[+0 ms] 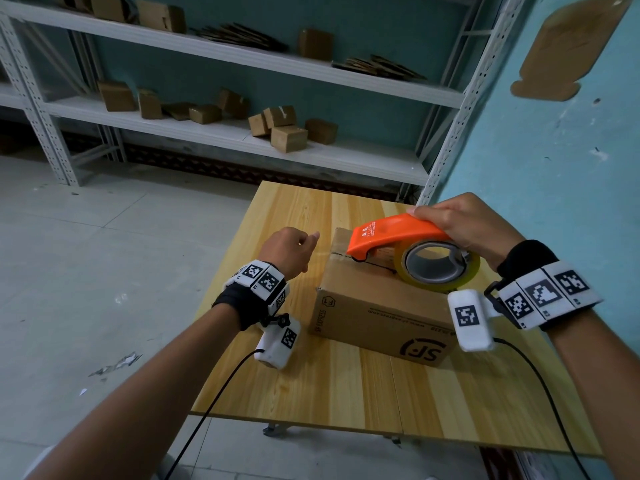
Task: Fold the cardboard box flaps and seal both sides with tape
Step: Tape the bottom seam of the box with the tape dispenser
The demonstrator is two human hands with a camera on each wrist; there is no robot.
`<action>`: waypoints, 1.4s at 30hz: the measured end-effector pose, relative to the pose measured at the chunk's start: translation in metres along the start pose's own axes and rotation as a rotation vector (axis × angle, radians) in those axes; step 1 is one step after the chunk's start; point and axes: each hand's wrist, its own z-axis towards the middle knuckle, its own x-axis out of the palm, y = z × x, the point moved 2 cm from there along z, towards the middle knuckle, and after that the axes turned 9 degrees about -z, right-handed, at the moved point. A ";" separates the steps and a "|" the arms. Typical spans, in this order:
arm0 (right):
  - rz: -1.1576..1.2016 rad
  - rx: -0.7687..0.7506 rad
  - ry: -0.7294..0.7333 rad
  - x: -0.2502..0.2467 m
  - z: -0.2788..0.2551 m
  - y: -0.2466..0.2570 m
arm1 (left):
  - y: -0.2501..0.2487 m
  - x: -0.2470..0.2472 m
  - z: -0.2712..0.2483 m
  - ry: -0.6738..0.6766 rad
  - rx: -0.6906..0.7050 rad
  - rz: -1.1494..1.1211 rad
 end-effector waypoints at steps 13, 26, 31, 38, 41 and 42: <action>0.023 -0.009 0.006 0.002 -0.001 0.001 | 0.002 0.011 -0.001 0.013 -0.001 0.039; -0.008 -0.042 -0.003 0.004 0.001 0.002 | -0.002 0.020 -0.002 0.046 -0.005 0.107; -0.029 -0.050 -0.004 0.006 0.003 0.003 | -0.004 0.025 -0.001 0.055 -0.018 0.118; -0.050 -0.054 -0.002 0.007 0.005 0.004 | 0.000 0.028 0.002 0.042 -0.032 0.108; -0.043 -0.052 -0.002 0.007 0.004 0.004 | 0.000 0.028 0.002 0.054 -0.050 0.117; -0.039 -0.052 -0.001 0.007 0.004 0.004 | 0.000 0.028 0.002 0.061 -0.058 0.119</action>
